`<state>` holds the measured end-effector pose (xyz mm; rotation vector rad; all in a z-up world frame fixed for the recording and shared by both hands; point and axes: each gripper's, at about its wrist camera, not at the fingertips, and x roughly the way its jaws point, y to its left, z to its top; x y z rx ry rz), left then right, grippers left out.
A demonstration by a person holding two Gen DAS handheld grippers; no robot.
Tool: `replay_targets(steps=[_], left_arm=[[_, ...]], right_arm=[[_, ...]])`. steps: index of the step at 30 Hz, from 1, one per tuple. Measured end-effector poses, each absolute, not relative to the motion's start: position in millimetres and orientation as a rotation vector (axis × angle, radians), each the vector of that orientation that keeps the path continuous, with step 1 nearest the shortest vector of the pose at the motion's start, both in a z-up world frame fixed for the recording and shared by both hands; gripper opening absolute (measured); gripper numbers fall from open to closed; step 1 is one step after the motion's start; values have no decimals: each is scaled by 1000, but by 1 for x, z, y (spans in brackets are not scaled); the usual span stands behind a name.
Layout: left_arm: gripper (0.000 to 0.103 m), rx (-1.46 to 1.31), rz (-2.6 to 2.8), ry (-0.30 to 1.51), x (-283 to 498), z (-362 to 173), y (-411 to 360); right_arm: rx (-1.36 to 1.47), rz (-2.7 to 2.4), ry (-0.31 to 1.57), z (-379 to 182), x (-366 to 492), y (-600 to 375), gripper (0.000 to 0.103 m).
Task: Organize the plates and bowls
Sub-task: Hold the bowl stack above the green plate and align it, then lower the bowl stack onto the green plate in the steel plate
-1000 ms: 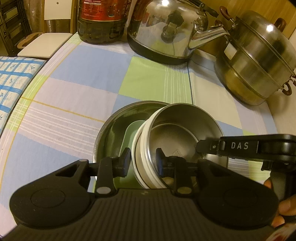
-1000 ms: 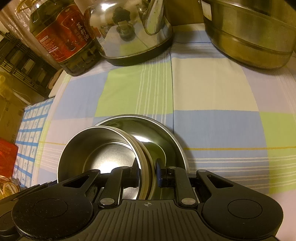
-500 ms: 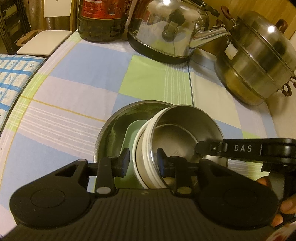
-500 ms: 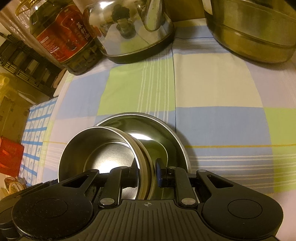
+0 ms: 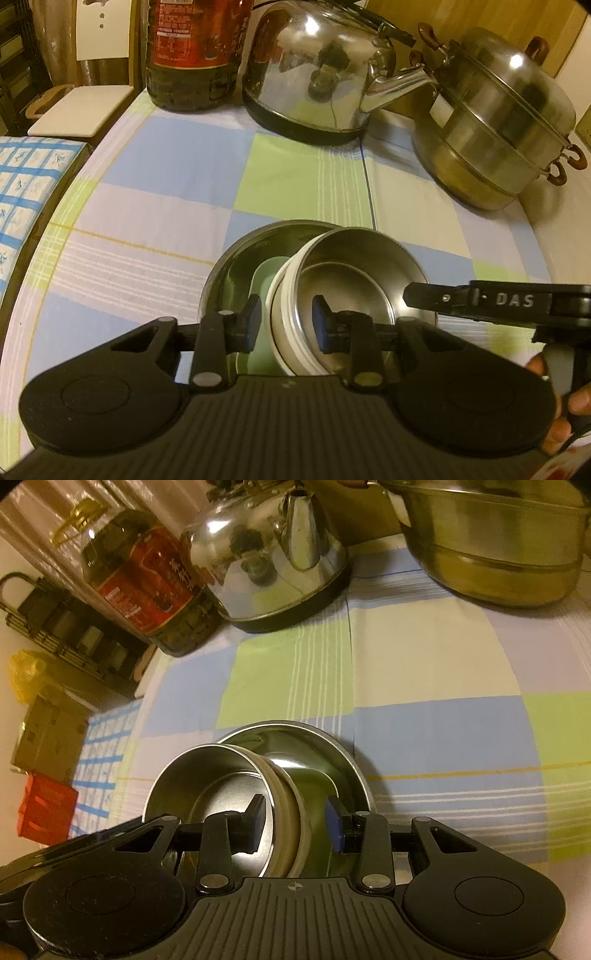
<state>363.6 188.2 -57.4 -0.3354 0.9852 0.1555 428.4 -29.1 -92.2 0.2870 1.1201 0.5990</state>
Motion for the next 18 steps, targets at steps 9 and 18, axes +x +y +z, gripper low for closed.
replay_targets(steps=[9,18], left_arm=[[13,-339,124,995,364,-57,187],[13,-353,109,1028,370,-58,191]], right_arm=[[334,601,1121,-94,420,-32,13],[310,558,1145,-88,420,-25,10]])
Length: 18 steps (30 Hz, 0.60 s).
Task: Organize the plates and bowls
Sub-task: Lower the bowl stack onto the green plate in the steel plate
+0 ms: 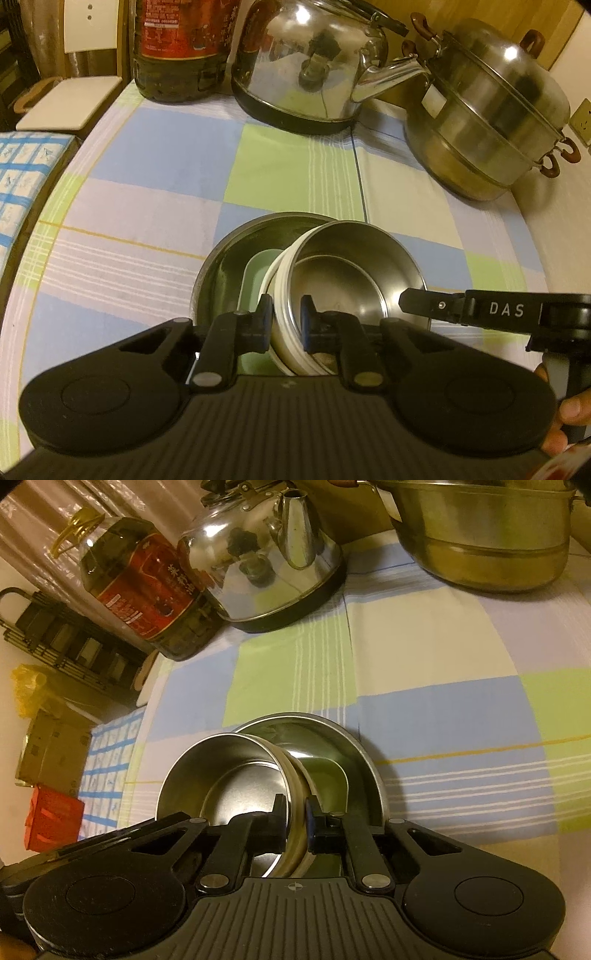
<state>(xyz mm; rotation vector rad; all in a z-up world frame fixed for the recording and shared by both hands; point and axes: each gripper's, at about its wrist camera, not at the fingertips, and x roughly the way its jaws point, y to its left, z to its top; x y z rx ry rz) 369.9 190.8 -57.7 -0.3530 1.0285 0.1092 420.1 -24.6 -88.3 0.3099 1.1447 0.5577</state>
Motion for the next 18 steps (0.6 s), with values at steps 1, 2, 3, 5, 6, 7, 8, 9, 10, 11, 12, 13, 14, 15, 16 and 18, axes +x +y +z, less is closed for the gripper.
replay_targets(steps=[1,2,3,5,6,7,8,9,10,11,12,13,14,15,16,18], left_arm=[[13,-363,106,1035,370,-58,192],[13,-369,105,1040,370,-59,193],[13,-374,103,1044,370,-59,194],[13,-375,101,1052,371,-59,194],[13,-376,101,1057,372,-59,195],[13,-379,100,1060,372,-59,195],[13,-384,97,1062,373,-59,196],[13,-385,95,1062,373,-59,196],[13,-385,93,1063,373,-58,197],[13,-386,92,1065,374,-58,197],[13,-386,90,1065,375,-58,197],[13,-384,90,1066,375,-58,198],[13,-382,89,1067,375,-59,198],[13,-381,88,1068,375,-59,198],[13,-379,88,1069,375,-59,198],[13,-377,86,1070,376,-59,198]], right_arm=[[309,551,1153,-87,421,-24,10],[309,545,1159,-86,422,-24,10],[307,541,1164,-85,423,-24,10],[297,533,1177,-82,425,-22,10],[295,529,1185,-81,427,-20,10],[296,524,1193,-81,428,-20,10],[297,519,1200,-80,429,-19,10],[301,513,1208,-80,430,-19,10],[307,507,1217,-80,431,-19,10],[314,502,1226,-80,433,-20,10],[321,497,1236,-81,434,-20,10],[327,493,1242,-81,435,-20,10],[329,491,1245,-81,436,-20,10],[326,491,1245,-81,436,-20,10],[322,489,1245,-81,436,-19,10],[318,486,1245,-80,436,-18,10]])
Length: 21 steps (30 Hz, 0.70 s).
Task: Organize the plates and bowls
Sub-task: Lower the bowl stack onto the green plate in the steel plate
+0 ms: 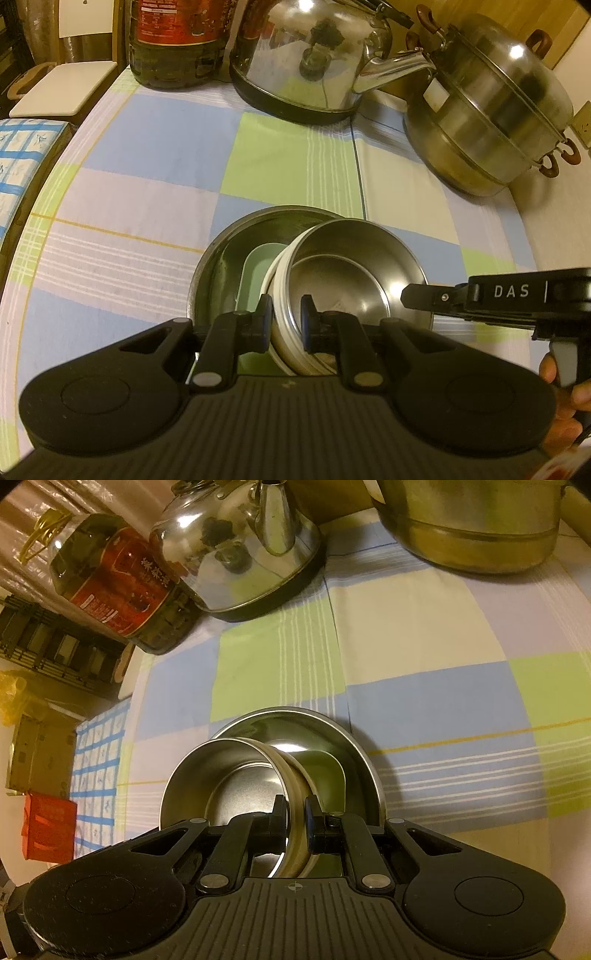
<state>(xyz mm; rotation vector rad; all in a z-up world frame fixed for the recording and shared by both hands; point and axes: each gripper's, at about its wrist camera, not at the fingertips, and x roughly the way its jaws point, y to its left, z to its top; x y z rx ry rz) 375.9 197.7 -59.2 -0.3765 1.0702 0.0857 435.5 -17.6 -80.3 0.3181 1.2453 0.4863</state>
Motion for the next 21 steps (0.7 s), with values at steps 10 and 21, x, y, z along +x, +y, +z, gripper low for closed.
replay_targets(steps=[10,21], left_arm=[[14,-375,74,1080,379,-60,200],[14,-329,63,1024,371,-44,200]], right_arm=[[302,469,1244,-78,434,-13,10],[281,496,1144,-66,422,-13,34]])
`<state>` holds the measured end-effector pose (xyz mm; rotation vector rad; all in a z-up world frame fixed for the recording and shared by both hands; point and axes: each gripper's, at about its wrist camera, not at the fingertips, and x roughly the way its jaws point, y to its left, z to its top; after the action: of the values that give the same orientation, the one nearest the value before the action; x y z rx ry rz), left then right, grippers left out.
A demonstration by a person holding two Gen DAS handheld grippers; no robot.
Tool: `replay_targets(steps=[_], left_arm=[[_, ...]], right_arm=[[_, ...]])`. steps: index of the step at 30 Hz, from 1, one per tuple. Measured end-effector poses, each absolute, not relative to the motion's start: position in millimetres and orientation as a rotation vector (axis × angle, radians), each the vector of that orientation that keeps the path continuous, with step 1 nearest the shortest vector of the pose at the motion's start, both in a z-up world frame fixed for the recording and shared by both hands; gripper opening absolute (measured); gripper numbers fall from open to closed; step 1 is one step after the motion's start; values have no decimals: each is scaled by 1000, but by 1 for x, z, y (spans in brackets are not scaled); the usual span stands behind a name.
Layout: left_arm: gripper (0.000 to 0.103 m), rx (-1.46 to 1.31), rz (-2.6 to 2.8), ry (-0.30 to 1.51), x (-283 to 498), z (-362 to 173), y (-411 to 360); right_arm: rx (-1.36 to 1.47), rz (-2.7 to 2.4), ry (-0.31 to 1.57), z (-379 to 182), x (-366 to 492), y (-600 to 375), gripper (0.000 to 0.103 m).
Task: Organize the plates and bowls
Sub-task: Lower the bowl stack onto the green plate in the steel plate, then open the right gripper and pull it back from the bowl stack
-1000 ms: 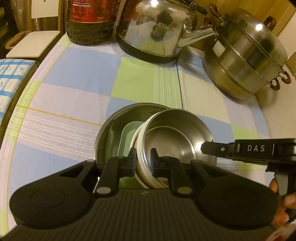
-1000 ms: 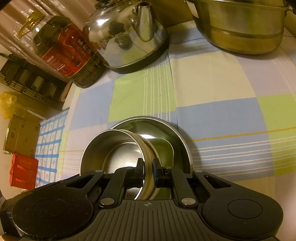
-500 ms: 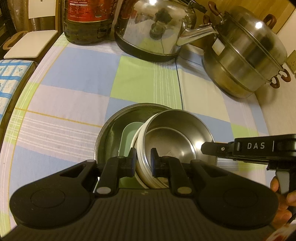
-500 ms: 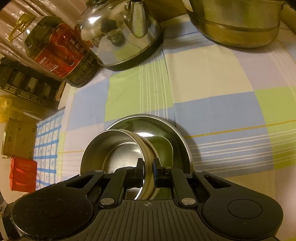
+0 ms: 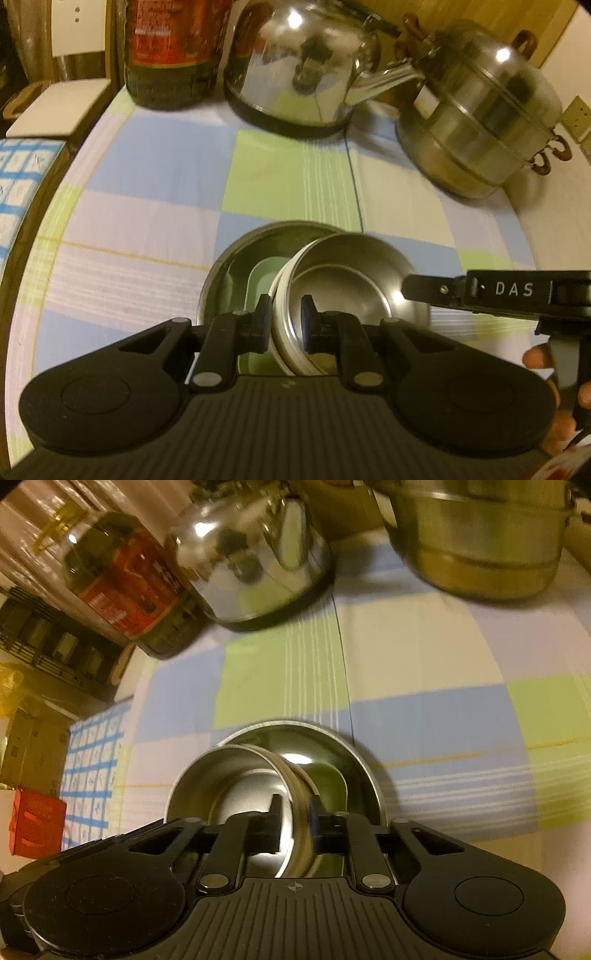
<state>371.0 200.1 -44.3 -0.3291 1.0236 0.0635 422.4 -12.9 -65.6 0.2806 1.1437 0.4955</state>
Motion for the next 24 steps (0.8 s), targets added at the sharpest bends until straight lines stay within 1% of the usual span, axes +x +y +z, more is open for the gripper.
replay_targets(steps=[1,2,8,10,12,24], left_arm=[[14,-323,59,1012,370,-41,200],[14,-317,55,1000,367,-37,199],[14,-292,28,958,351,-18,195],[14,-288,20,952,344,-14,194],[14,-285,12,951,339,-11,192],[14,-272,8,957,296,-4,165]], right_arm=[[285,501,1129,-63,421,-13,44],[290,506,1112,-61,419,-14,46],[326,501,1054,-51,402,-23,51],[328,497,1038,-49,396,-26,56],[327,490,1022,-47,388,-30,59],[287,504,964,-39,333,-57,61]])
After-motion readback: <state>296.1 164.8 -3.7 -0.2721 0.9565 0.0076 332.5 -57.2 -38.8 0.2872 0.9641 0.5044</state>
